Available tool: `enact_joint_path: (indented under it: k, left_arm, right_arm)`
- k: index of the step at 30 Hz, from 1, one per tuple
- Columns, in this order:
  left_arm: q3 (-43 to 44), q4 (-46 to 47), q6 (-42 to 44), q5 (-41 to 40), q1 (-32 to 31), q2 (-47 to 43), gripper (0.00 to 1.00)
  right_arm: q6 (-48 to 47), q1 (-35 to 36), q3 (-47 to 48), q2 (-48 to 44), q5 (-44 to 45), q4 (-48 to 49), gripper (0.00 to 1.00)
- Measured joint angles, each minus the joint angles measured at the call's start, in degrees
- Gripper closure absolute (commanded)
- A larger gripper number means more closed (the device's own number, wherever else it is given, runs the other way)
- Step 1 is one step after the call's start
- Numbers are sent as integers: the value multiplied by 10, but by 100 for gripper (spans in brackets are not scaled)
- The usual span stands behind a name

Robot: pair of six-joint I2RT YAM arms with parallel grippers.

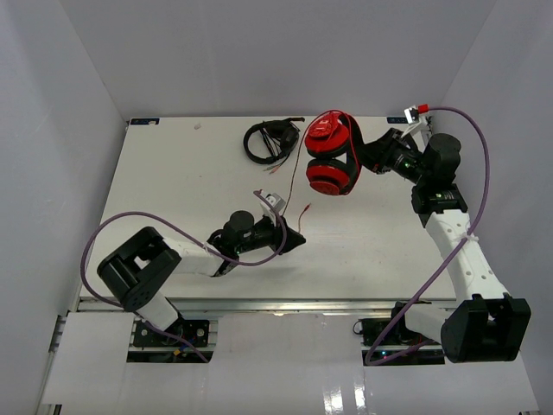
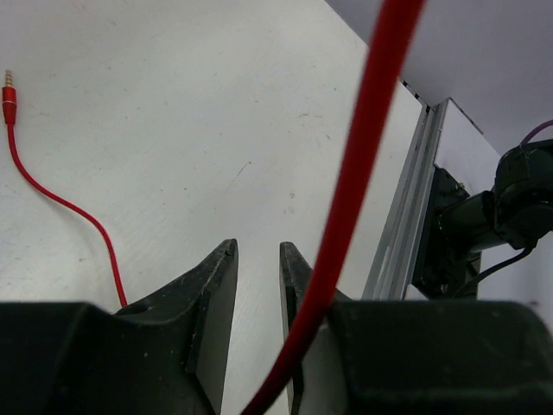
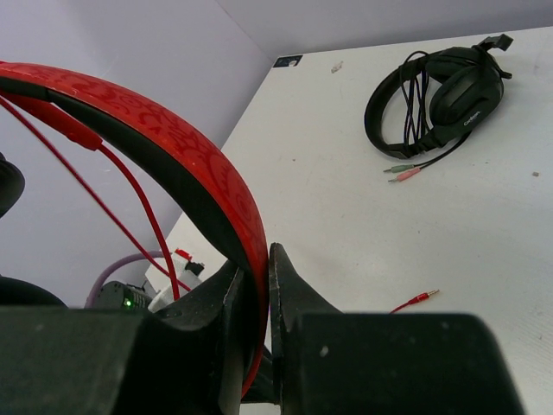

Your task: Wrap the headphones

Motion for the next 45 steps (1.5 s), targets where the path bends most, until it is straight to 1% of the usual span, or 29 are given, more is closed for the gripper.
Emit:
enact_joint_path:
  k: [1, 2, 3, 4, 8, 11, 15, 19, 26, 32, 35, 38, 42, 45]
  left_arm:
    - [0, 4, 0, -4, -3, 7, 89]
    - [0, 8, 0, -7, -5, 13, 96]
    - [0, 9, -2, -13, -8, 19, 99]
    - [0, 9, -4, -22, -12, 22, 100]
    - [6, -3, 0, -59, -40, 24, 100]
    - [32, -31, 7, -93, -68, 25, 100]
    - [101, -95, 20, -140, -105, 45, 100]
    - [168, -163, 34, -170, -133, 73, 100]
    - [265, -294, 60, -181, -166, 124, 100]
    - [328, -397, 85, -169, -194, 146, 100]
    - [350, -447, 98, -167, -210, 143, 100]
    - [355, -499, 110, -168, -221, 123, 100]
    - [356, -577, 127, -175, -226, 72, 100]
    - [378, -630, 142, -186, -225, 35, 100]
  right_arm:
    - [1, -1, 0, 0, 1, 0, 92]
    - [2, -1, 0, 0, 2, 0, 92]
    - [2, -2, 1, 0, 6, 0, 92]
    - [2, -2, 1, 0, 11, 0, 92]
    - [3, -4, 5, 0, 47, -11, 92]
    - [4, -4, 13, 0, 86, -33, 92]
    - [0, -3, 28, 0, 171, -77, 92]
    - [-11, 4, 34, 0, 264, -110, 92]
    - [-63, 29, 35, 3, 395, -126, 92]
    - [-153, 82, 12, 13, 518, -86, 92]
    - [-203, 100, -8, 20, 551, -68, 92]
    - [-240, 101, -31, 25, 571, -49, 92]
    - [-284, 101, -61, 26, 579, -33, 92]
    - [-308, 102, -69, 31, 580, -29, 92]
